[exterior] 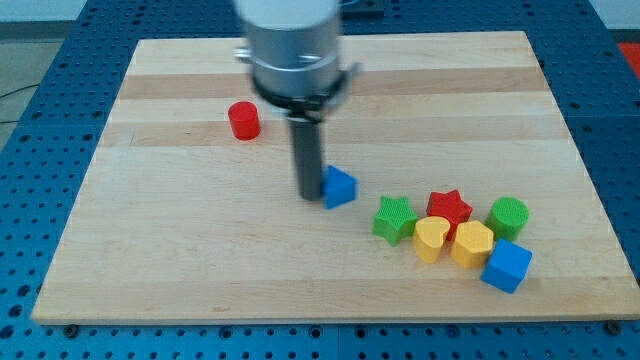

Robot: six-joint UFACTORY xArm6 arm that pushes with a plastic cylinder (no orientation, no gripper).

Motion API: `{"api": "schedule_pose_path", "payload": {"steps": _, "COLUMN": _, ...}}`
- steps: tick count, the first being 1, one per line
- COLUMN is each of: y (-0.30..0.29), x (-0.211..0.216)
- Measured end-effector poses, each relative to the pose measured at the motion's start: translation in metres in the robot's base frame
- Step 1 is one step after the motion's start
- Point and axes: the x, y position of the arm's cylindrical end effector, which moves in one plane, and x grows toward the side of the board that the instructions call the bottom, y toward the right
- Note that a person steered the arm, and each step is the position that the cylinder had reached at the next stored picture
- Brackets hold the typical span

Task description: Move the red circle to the top left of green star

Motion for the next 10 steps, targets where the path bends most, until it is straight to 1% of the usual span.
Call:
{"api": "schedule_pose_path", "payload": {"steps": 1, "y": 0.047, "x": 0.000}}
{"api": "schedule_pose_path", "payload": {"steps": 2, "y": -0.044, "x": -0.021}}
{"api": "schedule_pose_path", "payload": {"steps": 3, "y": -0.136, "x": -0.020}}
{"api": "schedule_pose_path", "payload": {"steps": 4, "y": -0.174, "x": -0.098}}
{"api": "schedule_pose_path", "payload": {"steps": 5, "y": -0.139, "x": -0.149}}
{"api": "schedule_pose_path", "payload": {"steps": 6, "y": -0.057, "x": -0.129}}
{"api": "schedule_pose_path", "payload": {"steps": 7, "y": -0.074, "x": -0.135}}
{"api": "schedule_pose_path", "payload": {"steps": 8, "y": -0.100, "x": -0.200}}
{"api": "schedule_pose_path", "payload": {"steps": 9, "y": -0.131, "x": -0.162}}
{"api": "schedule_pose_path", "payload": {"steps": 10, "y": -0.102, "x": -0.104}}
